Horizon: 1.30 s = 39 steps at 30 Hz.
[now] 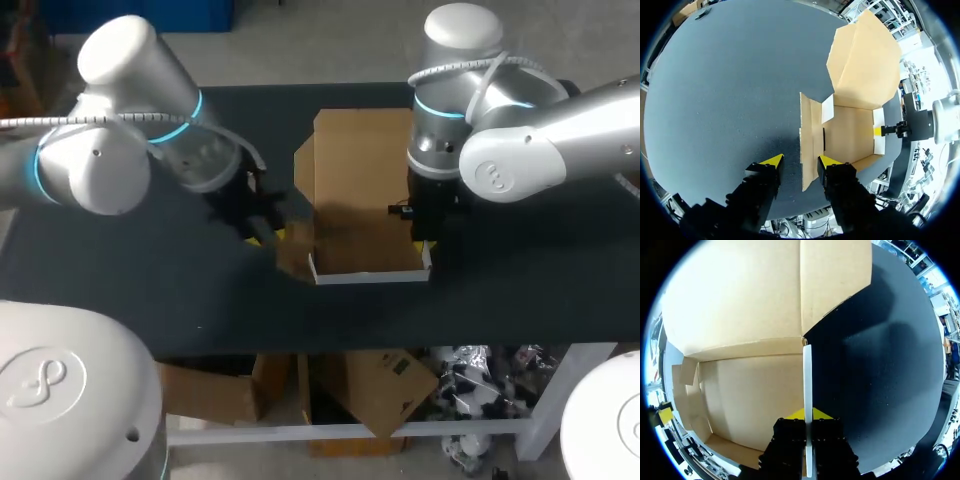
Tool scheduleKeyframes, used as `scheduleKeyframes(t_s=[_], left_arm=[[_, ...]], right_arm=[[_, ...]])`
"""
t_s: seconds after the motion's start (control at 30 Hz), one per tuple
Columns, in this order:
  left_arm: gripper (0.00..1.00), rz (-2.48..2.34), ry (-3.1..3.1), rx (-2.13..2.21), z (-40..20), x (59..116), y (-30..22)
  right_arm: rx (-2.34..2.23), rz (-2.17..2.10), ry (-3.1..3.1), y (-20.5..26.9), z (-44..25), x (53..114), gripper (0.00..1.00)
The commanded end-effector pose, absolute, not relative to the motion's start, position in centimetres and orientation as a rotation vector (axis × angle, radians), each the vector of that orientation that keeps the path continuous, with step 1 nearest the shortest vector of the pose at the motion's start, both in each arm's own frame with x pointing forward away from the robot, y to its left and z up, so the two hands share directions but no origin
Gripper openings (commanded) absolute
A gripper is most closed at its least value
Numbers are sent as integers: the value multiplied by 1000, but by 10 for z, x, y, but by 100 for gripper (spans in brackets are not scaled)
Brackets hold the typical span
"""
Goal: Assemble the packaging by folding the flat box into shape, placing the metal phone stand inside, and closing the box properly
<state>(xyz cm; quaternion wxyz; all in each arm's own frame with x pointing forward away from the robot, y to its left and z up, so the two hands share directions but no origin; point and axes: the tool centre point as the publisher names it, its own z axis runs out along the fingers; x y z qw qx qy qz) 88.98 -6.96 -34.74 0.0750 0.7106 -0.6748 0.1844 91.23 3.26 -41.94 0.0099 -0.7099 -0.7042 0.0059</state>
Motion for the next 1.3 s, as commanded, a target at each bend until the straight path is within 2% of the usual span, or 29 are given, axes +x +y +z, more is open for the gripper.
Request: scheduleKeyframes(t_s=[0.03, 0.27, 0.3, 0.37, 0.43, 0.47, 0.5, 1.3], left_arm=[[43, 602, -1996, 2097, -347, 886, -55], [40, 648, -1967, 2051, -348, 883, -41], [36, 661, -1961, 2028, -348, 883, -39], [20, 666, -1953, 2029, -350, 883, -36], [13, 682, -1941, 2006, -352, 883, -33], [2, 684, -1939, 2007, -354, 883, -31], [0, 691, -1935, 1996, -355, 883, -30], [0, 823, -1906, 1860, -387, 878, -24]], right_arm=[[-2217, 24, -2198, 33, -419, 912, 0], [-2217, 24, -2198, 33, -419, 912, 0], [-2217, 24, -2198, 33, -419, 912, 0], [-2217, 24, -2198, 33, -419, 912, 0], [-2217, 24, -2198, 33, -419, 912, 0], [-2217, 24, -2198, 33, -419, 912, 0], [-2217, 24, -2198, 33, -419, 912, 0], [-2217, 24, -2198, 33, -419, 912, 0]])
